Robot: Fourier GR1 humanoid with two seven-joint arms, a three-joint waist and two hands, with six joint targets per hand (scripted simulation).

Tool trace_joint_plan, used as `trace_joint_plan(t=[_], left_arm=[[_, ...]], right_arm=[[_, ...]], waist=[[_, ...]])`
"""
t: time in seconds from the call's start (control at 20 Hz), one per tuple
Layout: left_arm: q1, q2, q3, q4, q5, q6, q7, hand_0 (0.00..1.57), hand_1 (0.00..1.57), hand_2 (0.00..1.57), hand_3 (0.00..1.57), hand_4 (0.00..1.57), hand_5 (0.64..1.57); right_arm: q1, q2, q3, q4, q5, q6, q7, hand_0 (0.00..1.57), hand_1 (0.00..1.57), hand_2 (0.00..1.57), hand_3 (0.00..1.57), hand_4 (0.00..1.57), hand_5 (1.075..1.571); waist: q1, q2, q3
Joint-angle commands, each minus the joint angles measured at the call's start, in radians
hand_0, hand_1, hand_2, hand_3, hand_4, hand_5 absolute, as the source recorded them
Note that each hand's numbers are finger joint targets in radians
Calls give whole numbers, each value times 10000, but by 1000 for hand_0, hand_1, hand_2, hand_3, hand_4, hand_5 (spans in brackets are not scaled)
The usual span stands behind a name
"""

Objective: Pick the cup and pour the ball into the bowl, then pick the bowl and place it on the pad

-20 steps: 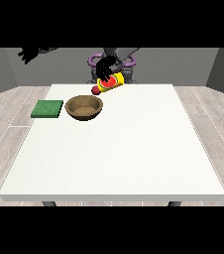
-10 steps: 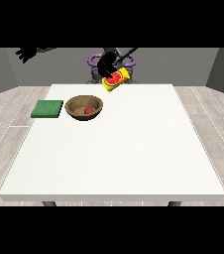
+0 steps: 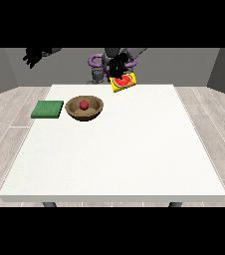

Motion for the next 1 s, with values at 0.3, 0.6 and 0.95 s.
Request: trace_joint_plan(t=[0.3,0.6,0.95], left_arm=[[2648,99,2767,-1833,4143,2510,-1664,0,0,1571,1192,1001,1535],[4251,-766,3796,-3814,9663,3439,-2550,0,0,0,0,846,1495],[5944,-782,2968,-5731,13741,2272,-5747,0,0,0,0,901,1457]], right_arm=[[236,-23,-374,12,165,-751,-109,0,0,0,0,564,1566],[-650,283,-211,-309,-63,-790,-231,0,0,0,110,590,1564],[-586,978,176,-457,636,-1505,-1122,0,0,0,0,545,1567]], waist=[[1640,154,-14],[1063,1877,-230],[1690,2651,-21]])
